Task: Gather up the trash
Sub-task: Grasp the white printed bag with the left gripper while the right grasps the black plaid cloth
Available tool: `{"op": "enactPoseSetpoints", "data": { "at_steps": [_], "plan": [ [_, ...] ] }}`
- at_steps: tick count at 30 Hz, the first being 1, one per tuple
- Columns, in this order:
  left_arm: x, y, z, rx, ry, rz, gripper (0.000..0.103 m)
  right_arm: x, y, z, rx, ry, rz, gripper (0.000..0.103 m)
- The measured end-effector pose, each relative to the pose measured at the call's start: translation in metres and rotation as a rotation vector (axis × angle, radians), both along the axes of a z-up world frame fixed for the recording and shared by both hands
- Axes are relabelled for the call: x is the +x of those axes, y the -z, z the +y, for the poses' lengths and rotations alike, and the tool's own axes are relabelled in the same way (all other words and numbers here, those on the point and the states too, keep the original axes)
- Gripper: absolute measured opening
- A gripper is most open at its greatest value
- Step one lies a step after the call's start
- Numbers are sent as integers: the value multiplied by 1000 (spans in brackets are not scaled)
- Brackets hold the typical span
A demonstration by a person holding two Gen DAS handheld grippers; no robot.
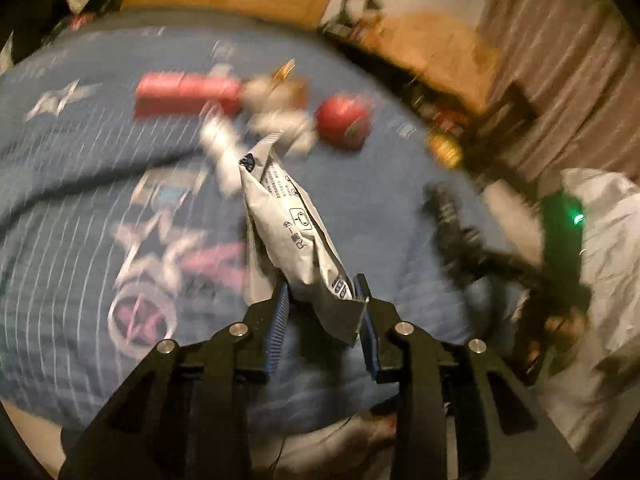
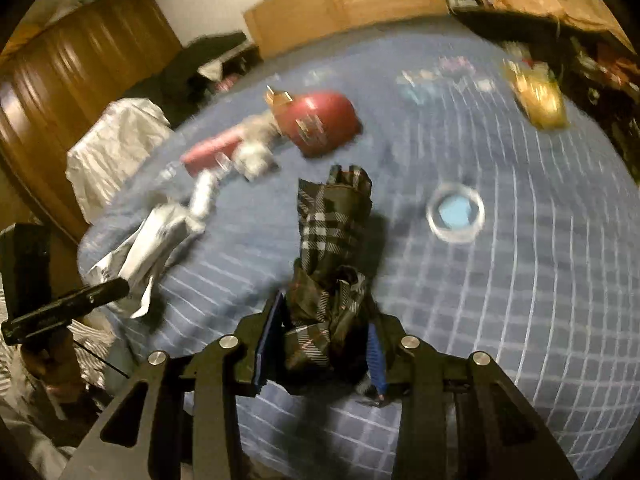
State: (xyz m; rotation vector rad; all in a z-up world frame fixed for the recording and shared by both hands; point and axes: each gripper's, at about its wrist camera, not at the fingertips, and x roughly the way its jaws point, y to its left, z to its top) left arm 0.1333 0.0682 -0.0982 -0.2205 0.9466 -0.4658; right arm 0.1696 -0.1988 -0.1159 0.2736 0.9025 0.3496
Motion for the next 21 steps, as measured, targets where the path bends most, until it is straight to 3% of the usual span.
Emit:
{"op": "enactPoseSetpoints", "data": {
  "at_steps": [3,6,11,15,19,20,21],
  "plan": [
    [1,11,11,12,-60,18,39,-2,-1,3,-13,10,-19,52],
    [-6,-4,16,56,-85,-57,68,-11,-9,7,-39,9,-65,75],
    [-7,-31,16,110,-130,-148,76,-26,-18,5,-78,35,-110,83],
    [10,-28,1,181,-169,-161,81,-23,-13,11,-89,25,-94,84],
    [32,-4,-4,185,-173,-88,81,-14,-5,20,-119,28,-93,83],
    [35,1,-4,178,-161,-74,79,-11,-1,20,-118,33,-79,77],
    [38,8,-7,174,-146,-58,64,-9,2,20,-119,38,-71,64]
  ]
}}
